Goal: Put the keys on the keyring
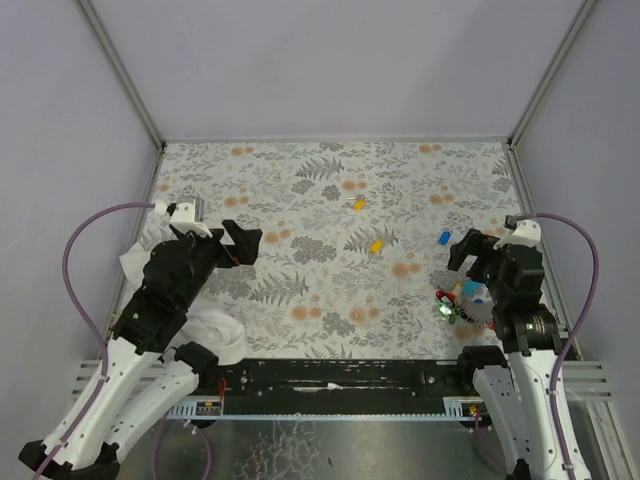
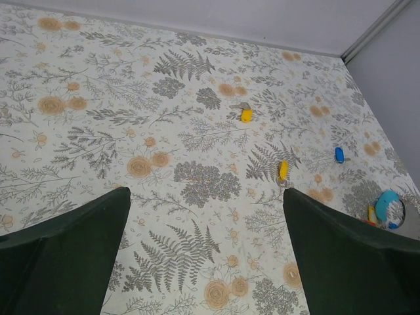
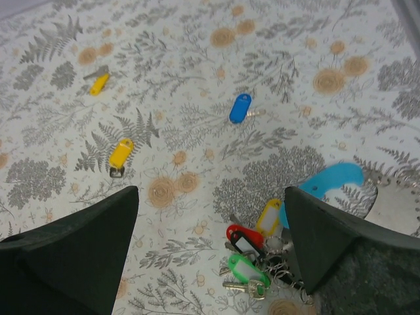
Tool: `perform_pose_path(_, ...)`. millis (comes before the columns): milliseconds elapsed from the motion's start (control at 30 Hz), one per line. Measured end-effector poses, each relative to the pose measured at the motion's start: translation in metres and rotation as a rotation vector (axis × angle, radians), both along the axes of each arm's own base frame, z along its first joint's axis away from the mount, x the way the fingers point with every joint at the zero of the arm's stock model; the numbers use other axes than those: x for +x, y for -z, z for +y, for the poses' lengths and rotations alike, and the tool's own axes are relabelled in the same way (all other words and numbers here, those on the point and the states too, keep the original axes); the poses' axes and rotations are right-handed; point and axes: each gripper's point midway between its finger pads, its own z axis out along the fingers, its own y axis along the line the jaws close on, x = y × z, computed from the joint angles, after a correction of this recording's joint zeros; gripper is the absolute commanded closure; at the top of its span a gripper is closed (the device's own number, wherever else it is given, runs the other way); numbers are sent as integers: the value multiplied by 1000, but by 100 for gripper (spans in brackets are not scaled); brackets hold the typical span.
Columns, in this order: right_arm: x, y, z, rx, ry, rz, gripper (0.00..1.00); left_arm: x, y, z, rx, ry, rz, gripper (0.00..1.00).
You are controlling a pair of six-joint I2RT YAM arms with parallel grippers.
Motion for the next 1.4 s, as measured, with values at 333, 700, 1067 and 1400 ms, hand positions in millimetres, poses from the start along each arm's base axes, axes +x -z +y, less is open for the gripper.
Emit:
perform_pose_path(333,4,58,-14,49,161,267,1,-5,-7,0,-11,3,-26,0)
perform_pose_path(700,3,115,-41,-15,358,489,3,-11,-9,-7,-12,35,-34,0)
perform_pose_path(1067,4,180,-33,20,350,692,3,-16,-10,-12,-15,57,-42,0)
perform_pose_path(1400,6,197,-24,61,321,742,35,-20,-10,-18,-9,85,-46,0)
